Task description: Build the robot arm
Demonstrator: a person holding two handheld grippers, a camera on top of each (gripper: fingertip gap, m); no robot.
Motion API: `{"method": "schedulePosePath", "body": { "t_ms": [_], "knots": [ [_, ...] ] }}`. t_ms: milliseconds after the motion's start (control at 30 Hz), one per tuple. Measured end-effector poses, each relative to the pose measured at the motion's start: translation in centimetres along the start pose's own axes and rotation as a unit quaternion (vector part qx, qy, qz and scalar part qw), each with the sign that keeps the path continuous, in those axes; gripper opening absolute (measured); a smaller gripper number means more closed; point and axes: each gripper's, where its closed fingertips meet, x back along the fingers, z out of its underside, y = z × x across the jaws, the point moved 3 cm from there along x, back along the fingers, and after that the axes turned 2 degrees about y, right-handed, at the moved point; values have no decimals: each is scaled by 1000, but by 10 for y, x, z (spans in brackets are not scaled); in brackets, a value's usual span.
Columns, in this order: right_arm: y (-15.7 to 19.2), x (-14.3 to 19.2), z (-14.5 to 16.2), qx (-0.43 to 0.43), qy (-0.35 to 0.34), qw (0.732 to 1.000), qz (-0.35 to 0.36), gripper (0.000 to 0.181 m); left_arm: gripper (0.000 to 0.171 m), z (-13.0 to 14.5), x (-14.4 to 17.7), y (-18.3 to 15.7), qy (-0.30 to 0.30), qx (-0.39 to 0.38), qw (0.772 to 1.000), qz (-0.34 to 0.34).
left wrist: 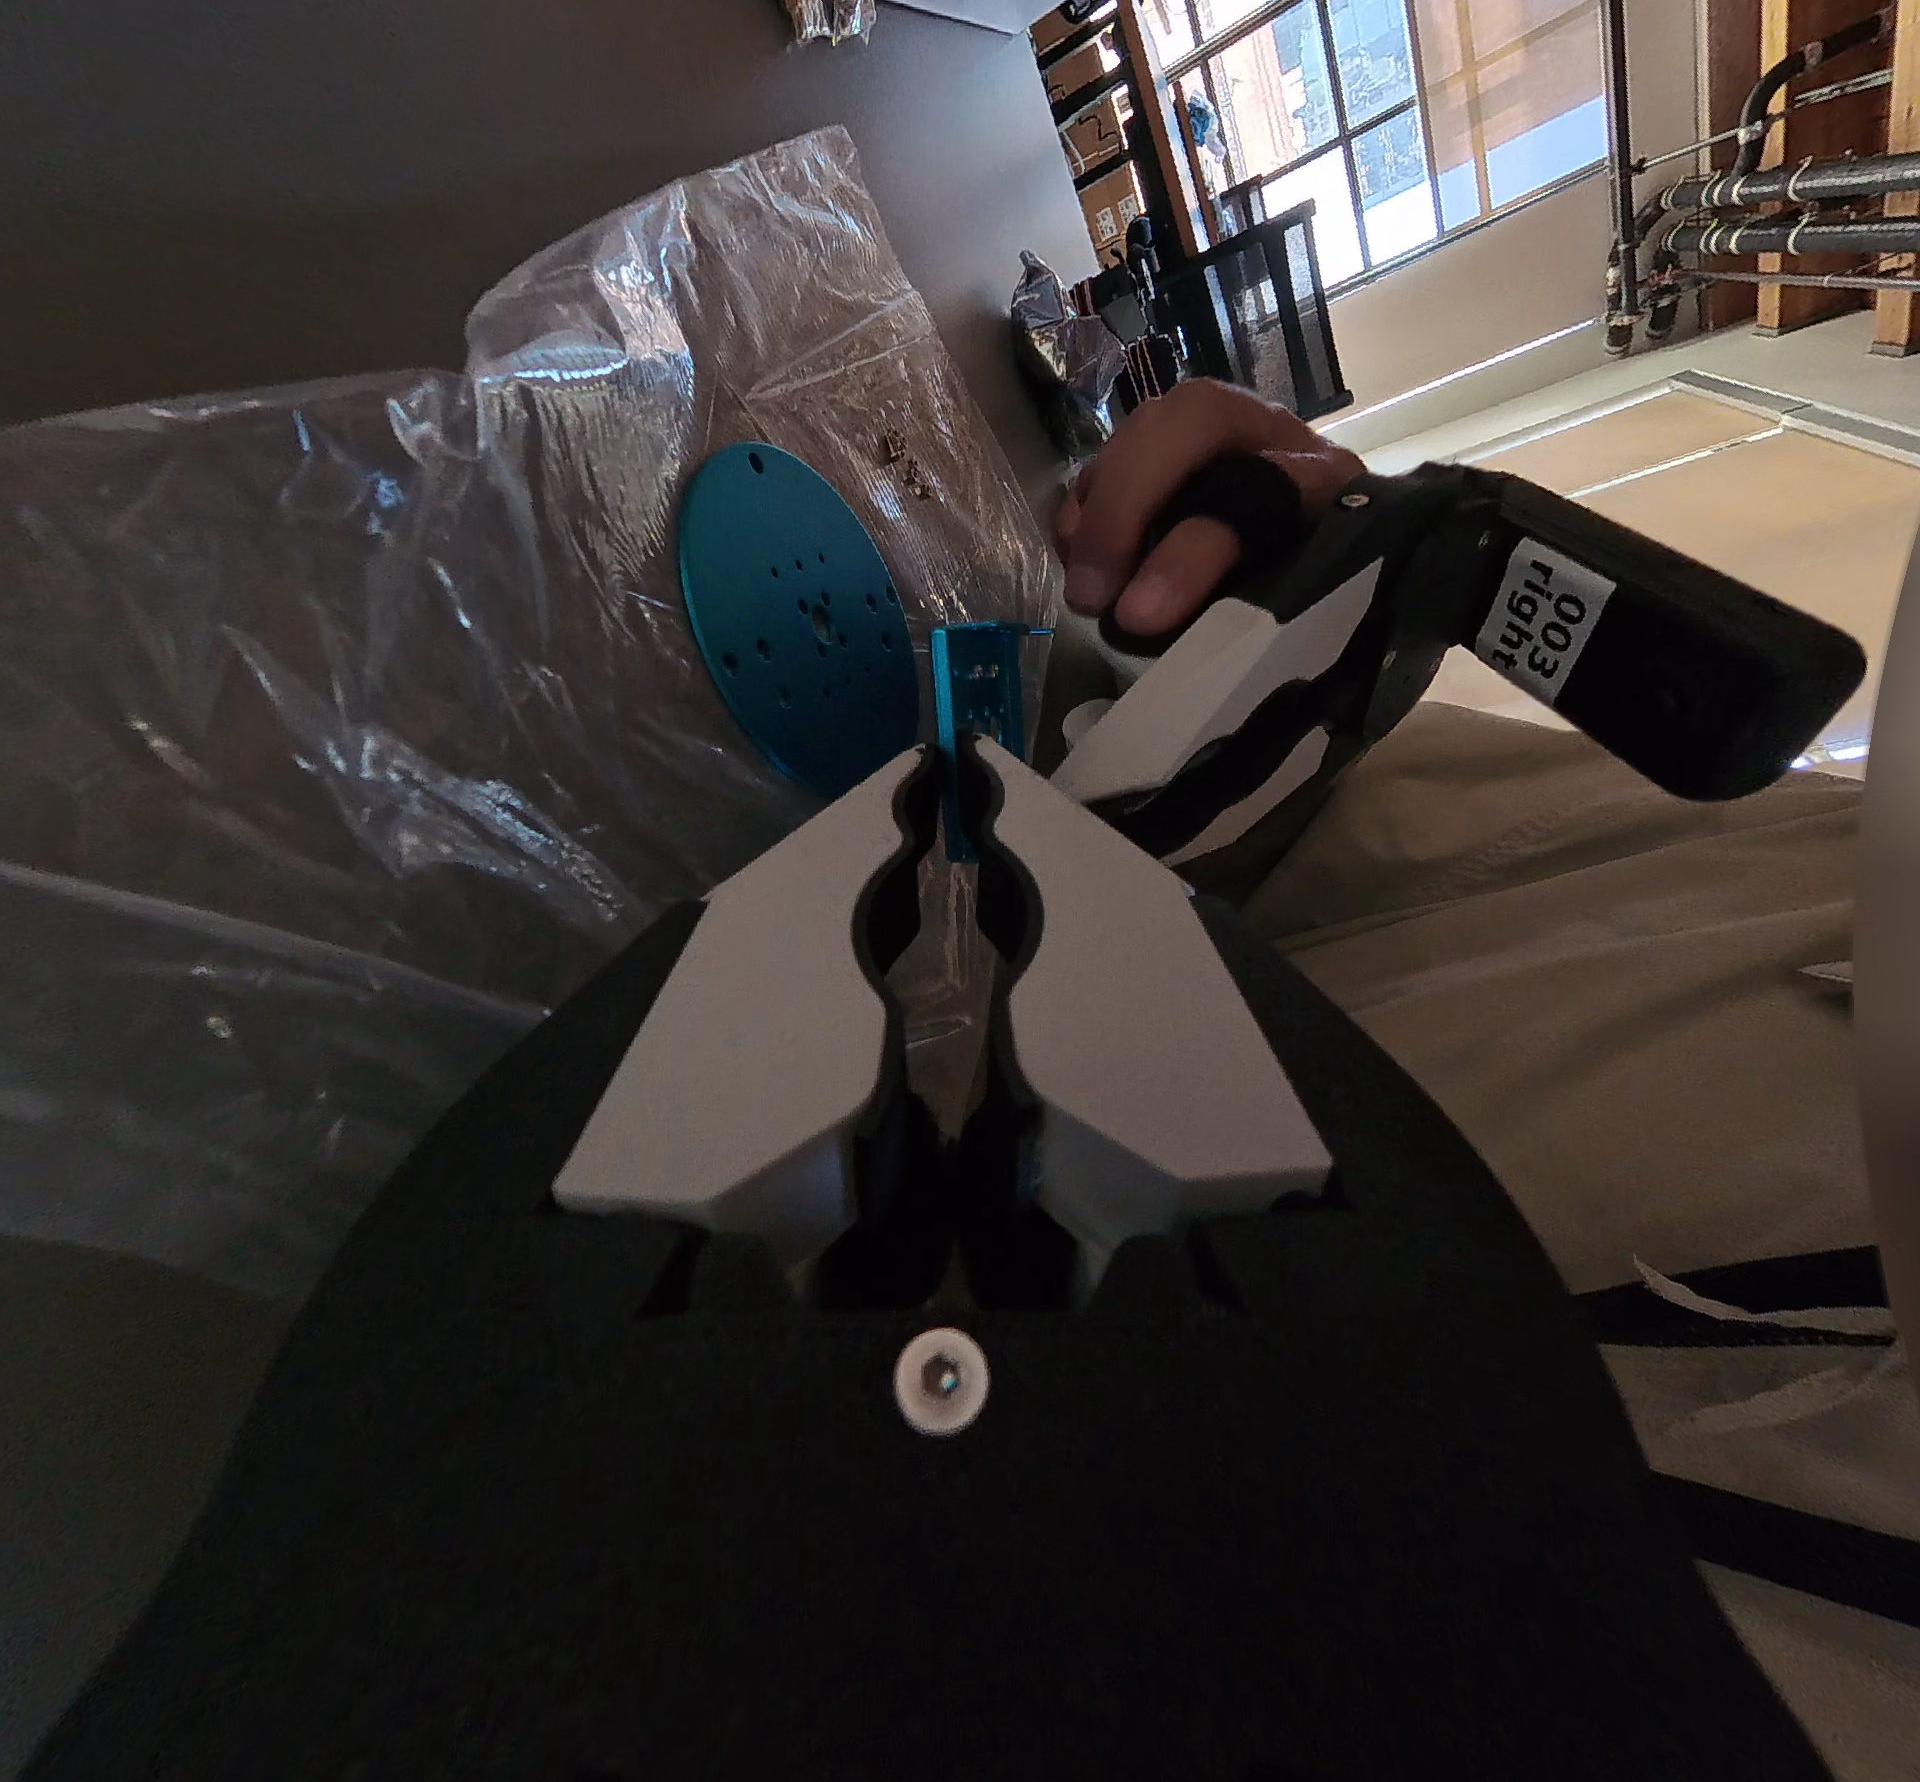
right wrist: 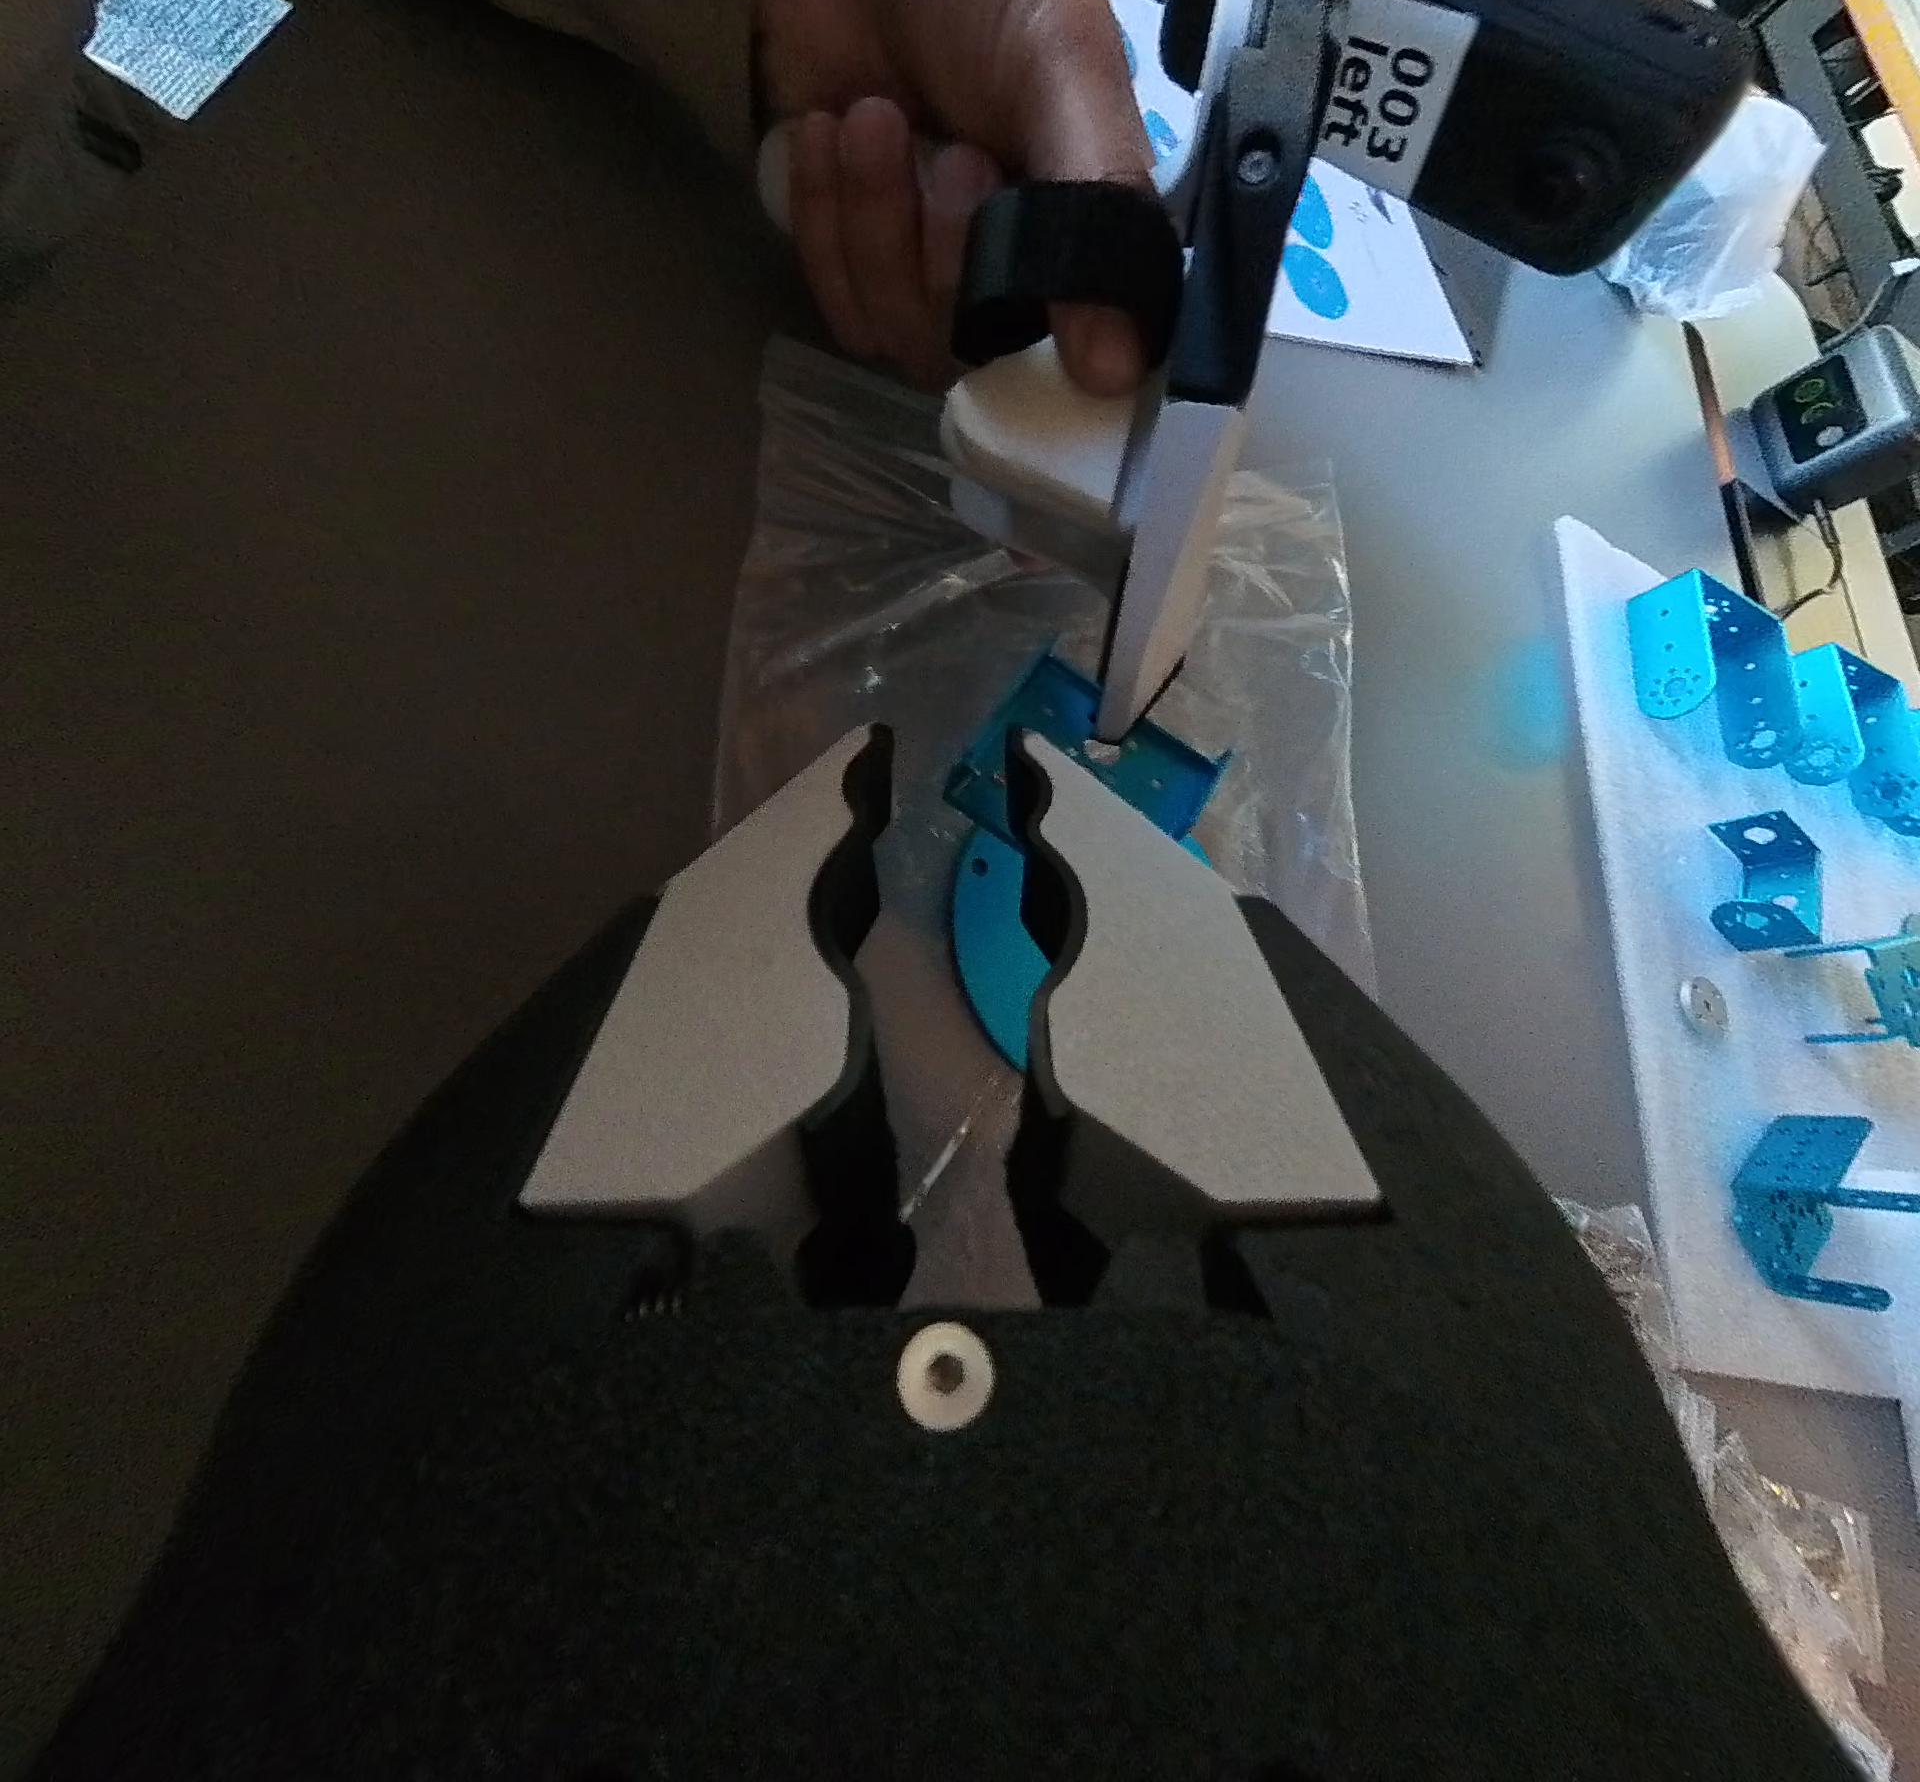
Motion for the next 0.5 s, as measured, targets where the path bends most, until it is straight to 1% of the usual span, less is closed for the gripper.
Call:
{"method": "schedulePosePath", "body": {
  "t_ms": [233,500],
  "knots": [
    [3,-4,7,-6,22,1000,-13,19,1,0,0,0,1,-2,1000,-2],
    [-2,4,9,-9,23,1000,-2,11,1,-1,0,0,-2,-4,1000,-5]
  ]
}}
